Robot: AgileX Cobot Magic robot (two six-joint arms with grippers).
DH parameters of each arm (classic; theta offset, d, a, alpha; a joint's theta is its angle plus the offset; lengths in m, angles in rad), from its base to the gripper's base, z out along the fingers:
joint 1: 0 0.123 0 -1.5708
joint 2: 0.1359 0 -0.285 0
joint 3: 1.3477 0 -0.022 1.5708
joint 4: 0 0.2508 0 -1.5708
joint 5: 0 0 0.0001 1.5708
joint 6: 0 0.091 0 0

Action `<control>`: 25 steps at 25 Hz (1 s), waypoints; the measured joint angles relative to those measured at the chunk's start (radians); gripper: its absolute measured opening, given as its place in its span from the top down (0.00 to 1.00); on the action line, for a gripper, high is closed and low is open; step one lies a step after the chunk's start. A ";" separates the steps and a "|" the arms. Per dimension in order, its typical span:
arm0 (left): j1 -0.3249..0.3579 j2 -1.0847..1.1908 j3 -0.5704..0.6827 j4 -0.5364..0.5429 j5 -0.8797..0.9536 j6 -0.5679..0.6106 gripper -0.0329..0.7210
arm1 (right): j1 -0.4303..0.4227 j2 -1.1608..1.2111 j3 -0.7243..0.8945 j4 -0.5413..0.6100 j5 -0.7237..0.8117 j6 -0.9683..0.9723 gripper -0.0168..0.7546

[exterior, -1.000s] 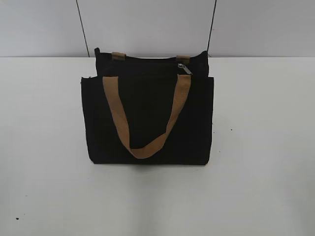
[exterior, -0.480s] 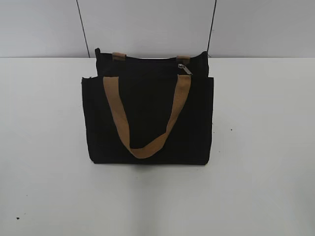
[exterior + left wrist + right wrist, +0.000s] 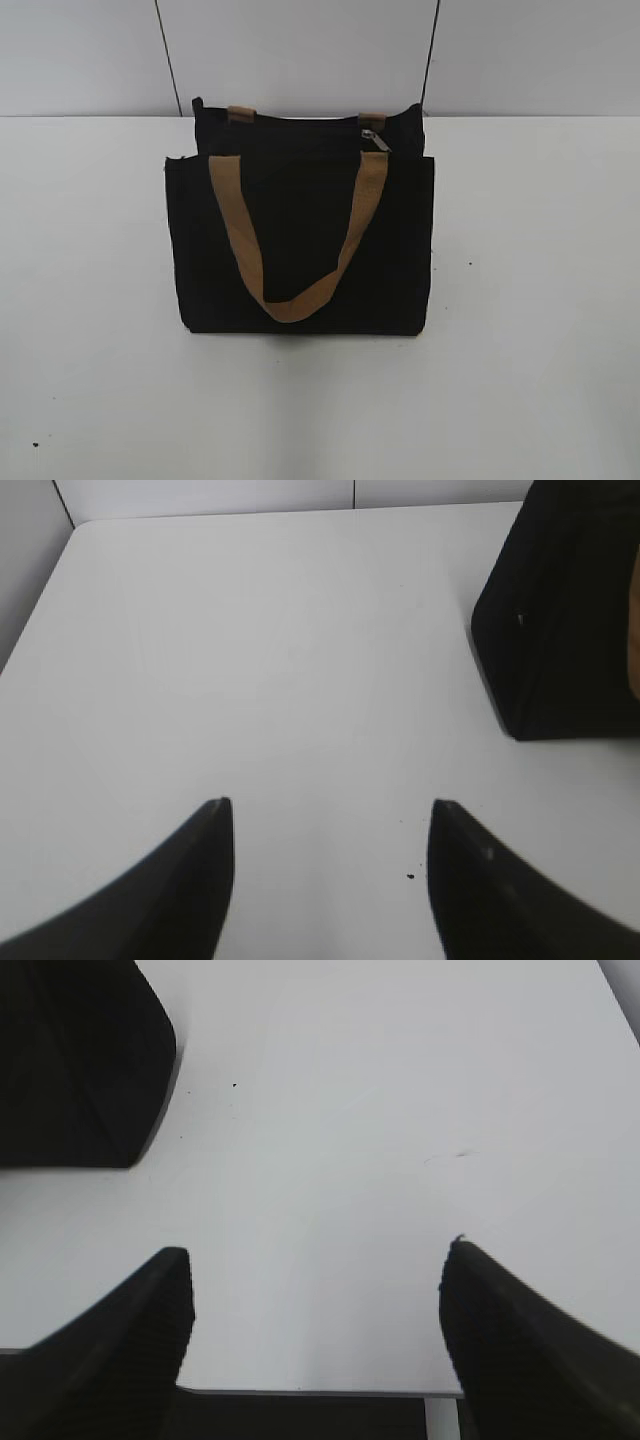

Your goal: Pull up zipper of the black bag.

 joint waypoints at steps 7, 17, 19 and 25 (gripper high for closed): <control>0.013 0.000 0.000 0.000 0.000 0.000 0.33 | -0.013 -0.017 0.000 0.003 0.000 0.000 0.22; 0.013 0.000 0.000 0.000 0.000 0.000 0.33 | -0.035 -0.017 0.000 0.003 -0.001 0.000 0.22; 0.013 0.000 0.000 0.000 0.000 0.000 0.33 | -0.015 -0.017 0.000 0.004 -0.001 0.000 0.22; 0.013 0.000 0.000 0.000 0.000 0.001 0.33 | -0.008 -0.017 0.000 0.004 -0.001 0.000 0.22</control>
